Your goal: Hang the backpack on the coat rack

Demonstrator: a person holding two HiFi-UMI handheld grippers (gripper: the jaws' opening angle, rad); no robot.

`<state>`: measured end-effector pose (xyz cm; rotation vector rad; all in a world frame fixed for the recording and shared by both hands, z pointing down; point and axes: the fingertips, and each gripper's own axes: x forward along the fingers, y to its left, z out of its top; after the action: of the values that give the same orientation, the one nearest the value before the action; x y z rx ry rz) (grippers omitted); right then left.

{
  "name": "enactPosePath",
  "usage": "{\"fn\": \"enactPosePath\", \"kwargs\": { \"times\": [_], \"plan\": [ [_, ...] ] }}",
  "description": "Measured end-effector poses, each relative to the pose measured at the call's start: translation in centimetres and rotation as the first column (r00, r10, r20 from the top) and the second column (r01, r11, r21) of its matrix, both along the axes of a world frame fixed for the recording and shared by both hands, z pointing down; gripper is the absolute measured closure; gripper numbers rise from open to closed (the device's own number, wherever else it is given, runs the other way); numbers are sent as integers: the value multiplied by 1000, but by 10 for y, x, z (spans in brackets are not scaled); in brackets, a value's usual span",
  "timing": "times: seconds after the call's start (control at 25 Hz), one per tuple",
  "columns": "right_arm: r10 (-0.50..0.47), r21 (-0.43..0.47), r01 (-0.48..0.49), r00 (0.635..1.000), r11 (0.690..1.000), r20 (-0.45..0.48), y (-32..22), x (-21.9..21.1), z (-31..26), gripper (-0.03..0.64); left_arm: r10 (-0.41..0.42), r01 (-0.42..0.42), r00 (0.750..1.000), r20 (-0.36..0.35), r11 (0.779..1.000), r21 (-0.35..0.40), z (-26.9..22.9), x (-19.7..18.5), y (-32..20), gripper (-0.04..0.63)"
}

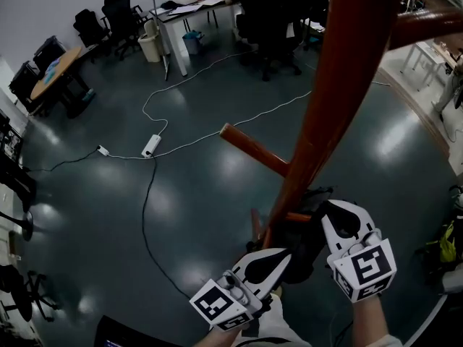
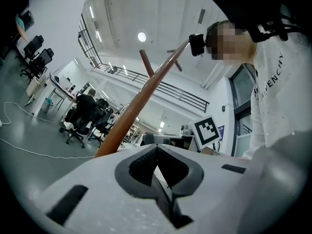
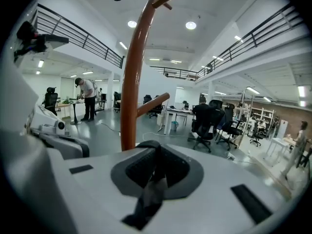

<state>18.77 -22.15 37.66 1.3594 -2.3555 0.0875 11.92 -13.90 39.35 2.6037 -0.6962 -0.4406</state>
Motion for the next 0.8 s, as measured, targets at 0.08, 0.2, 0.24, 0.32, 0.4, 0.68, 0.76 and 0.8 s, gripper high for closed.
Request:
{"fn": "enactPosePath", "kwargs": {
  "times": [0.08,0.2,0.24,0.32,0.4,0.68,0.76,0.8],
  "plan": [
    [1,-21,-2,1000,1000,-14,-3,-3,5,586,-3,3,1000,-2,1000,-4,1,-3,-2,586],
    [-10,-58,7,999,998,-39,-6,-4,11,585,-8,8,1000,-3,1000,-5,2,-4,-4,586],
    [-16,-69,13,999,998,-41,-6,-5,13,584,-11,11,1000,-4,1000,-5,3,-3,-4,586],
    [-25,-87,22,999,996,-37,-5,-6,15,584,-16,16,1000,-5,1000,-7,4,-3,-4,586],
    [-32,-97,28,998,995,-48,-3,-7,15,583,-18,18,1000,-5,1000,-8,4,-4,-3,586],
    [-53,-131,43,996,990,-75,-3,-8,16,577,-14,14,1000,-7,1000,-16,5,-6,-2,586],
    [-58,-135,44,993,990,-102,-3,-8,16,571,-11,11,1000,-8,1000,-17,5,-5,-3,586],
    [-63,-135,47,991,990,-120,-3,-9,15,568,-10,10,1000,-8,1000,-18,5,-5,-3,586]
  ]
}}
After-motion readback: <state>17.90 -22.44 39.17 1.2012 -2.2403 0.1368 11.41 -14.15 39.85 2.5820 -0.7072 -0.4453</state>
